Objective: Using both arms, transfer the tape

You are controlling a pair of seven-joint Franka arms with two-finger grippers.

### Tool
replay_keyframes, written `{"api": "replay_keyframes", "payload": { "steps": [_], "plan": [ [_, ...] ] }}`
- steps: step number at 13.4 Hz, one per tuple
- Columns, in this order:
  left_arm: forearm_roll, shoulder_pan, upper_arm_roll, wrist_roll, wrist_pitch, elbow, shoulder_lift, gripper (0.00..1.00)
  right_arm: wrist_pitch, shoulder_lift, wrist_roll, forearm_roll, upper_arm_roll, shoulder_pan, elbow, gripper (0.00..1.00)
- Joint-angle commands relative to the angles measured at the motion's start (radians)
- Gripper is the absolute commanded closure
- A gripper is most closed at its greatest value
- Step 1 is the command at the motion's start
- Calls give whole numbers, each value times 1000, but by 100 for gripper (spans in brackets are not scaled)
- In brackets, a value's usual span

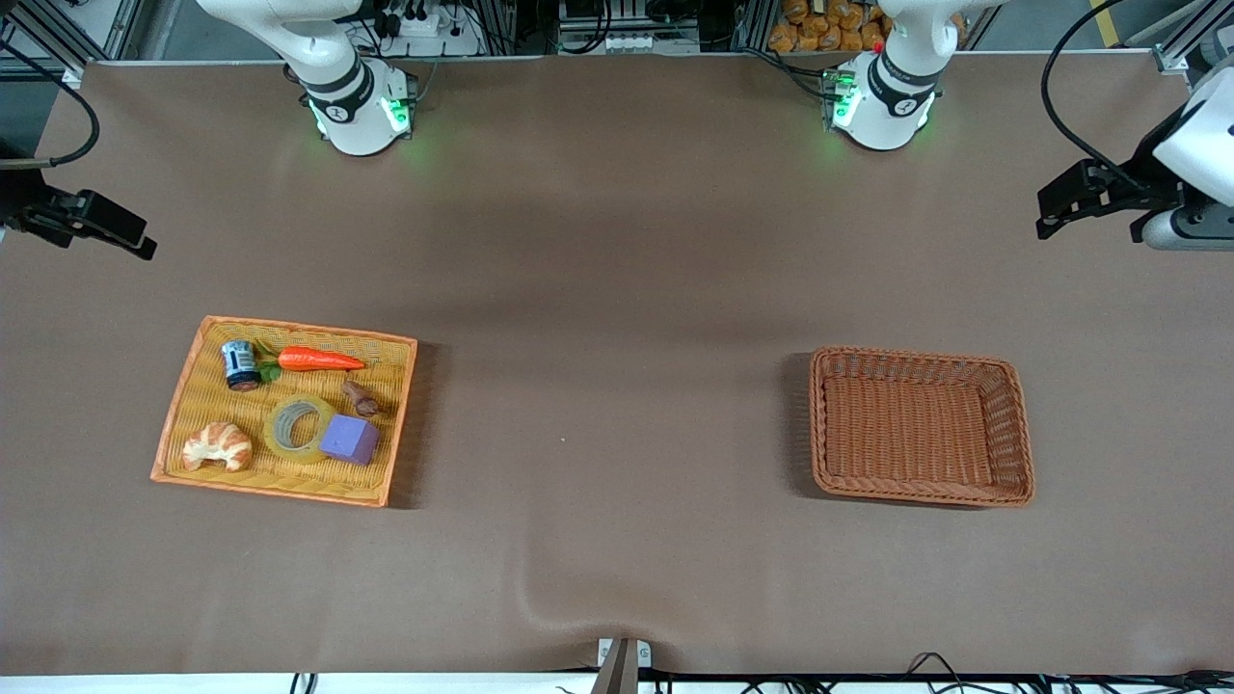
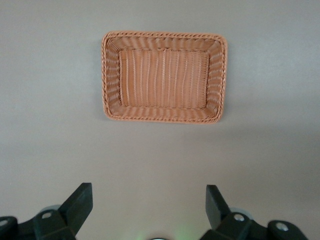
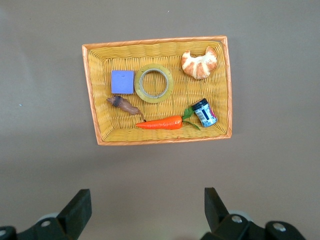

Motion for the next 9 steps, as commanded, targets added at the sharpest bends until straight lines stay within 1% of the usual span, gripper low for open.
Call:
{"api": "replay_keyframes", "payload": {
  "steps": [1, 9],
  "plan": [
    [-14, 8, 15, 9, -31, 11, -10, 0, 8, -10, -1, -12, -8, 14, -11, 0],
    [-13, 10, 14, 10, -28, 3, -2, 0, -24, -4, 1, -2, -8, 11, -1, 0]
  ]
}}
